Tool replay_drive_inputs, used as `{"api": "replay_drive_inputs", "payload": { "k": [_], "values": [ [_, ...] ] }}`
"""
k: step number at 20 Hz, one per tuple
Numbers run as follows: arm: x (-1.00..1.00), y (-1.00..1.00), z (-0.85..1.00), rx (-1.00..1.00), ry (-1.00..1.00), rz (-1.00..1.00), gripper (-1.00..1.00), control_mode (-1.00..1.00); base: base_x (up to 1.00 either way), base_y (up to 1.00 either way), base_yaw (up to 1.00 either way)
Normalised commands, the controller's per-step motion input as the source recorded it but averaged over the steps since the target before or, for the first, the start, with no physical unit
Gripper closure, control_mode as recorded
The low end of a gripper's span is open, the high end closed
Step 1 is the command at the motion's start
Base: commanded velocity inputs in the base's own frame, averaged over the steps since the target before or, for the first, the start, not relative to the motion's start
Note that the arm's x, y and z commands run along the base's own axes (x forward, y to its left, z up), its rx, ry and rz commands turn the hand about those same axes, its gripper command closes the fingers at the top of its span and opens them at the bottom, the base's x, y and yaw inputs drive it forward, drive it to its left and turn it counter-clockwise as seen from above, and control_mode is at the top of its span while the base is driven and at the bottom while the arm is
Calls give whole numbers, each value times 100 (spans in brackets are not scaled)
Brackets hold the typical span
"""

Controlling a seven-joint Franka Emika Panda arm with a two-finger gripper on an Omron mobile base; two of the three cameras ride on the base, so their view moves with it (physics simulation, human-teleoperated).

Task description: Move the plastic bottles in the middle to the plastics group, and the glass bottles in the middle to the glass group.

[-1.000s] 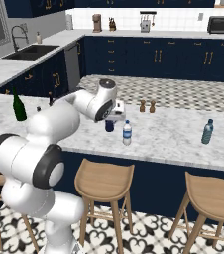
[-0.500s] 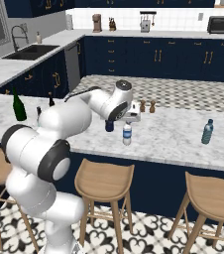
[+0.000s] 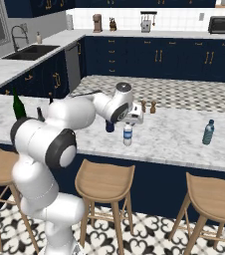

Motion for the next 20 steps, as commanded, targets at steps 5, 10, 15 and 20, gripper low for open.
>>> {"api": "replay_drive_inputs", "payload": {
  "k": [5,10,15,20],
  "values": [
    [40,0,-20,0,1,0,-100,-100,0,0,0],
    [34,-8,-22,-1,1,0,-100,-100,0,0,0],
    [34,-12,-21,-2,2,0,-100,-100,0,0,0],
    [29,-11,-20,0,4,0,-100,-100,0,0,0]
  ]
}}
